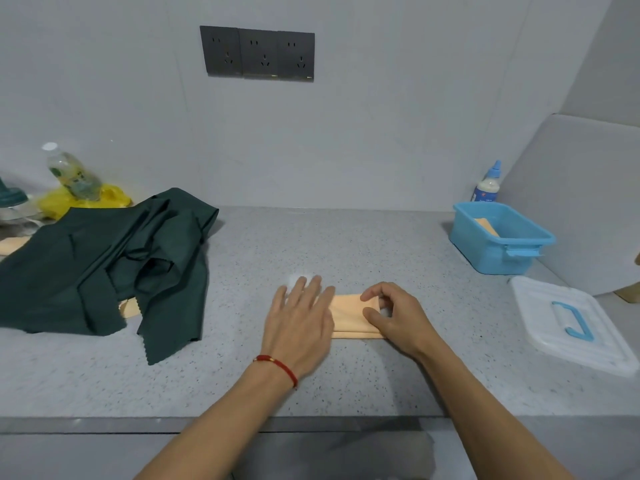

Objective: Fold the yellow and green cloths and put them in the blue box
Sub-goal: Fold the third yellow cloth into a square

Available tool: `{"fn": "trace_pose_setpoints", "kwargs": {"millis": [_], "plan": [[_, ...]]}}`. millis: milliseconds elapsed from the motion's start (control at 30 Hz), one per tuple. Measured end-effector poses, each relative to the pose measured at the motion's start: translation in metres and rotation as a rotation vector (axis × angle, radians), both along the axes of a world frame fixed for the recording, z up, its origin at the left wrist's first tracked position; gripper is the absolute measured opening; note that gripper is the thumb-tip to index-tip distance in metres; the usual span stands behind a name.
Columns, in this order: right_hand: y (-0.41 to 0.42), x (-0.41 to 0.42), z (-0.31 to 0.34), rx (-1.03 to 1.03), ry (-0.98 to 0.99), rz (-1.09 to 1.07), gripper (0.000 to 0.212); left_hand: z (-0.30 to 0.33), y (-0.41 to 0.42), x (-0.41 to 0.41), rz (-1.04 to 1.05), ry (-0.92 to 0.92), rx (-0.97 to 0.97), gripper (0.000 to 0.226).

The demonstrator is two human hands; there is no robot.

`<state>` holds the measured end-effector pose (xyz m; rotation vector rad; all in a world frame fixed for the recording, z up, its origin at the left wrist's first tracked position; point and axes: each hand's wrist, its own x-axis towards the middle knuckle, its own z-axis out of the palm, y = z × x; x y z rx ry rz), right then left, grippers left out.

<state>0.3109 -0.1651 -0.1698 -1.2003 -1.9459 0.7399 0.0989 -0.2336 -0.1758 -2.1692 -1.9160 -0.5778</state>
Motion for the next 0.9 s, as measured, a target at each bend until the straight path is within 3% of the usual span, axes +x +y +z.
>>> {"fn": "trace_pose_setpoints", "kwargs": {"millis": [67, 133, 233, 300, 367, 500, 900], "plan": [[0.000, -0.002, -0.001, 0.022, -0.045, -0.003, 0.029, -0.010, 0.002, 0.003, 0.011, 0.023, -0.216, 0.056], [0.001, -0.004, 0.002, -0.003, -0.157, 0.017, 0.037, -0.015, 0.004, 0.001, 0.009, -0.007, -0.302, 0.057], [0.012, -0.019, 0.019, -0.042, -0.616, -0.011, 0.054, -0.016, 0.004, 0.002, 0.010, -0.003, -0.302, 0.058], [0.014, -0.041, 0.027, 0.059, -0.827, -0.067, 0.061, -0.017, 0.004, 0.002, 0.012, -0.004, -0.296, 0.058], [0.005, -0.060, 0.018, 0.132, -0.822, -0.022, 0.062, -0.018, 0.005, 0.001, 0.017, -0.010, -0.296, 0.057], [-0.014, -0.067, -0.014, 0.013, -0.835, 0.036, 0.063, -0.021, 0.004, 0.002, 0.037, -0.018, -0.327, 0.060], [0.001, -0.030, -0.006, -0.035, -0.872, 0.038, 0.061, -0.011, 0.006, 0.001, 0.114, 0.002, -0.404, 0.063]]}}
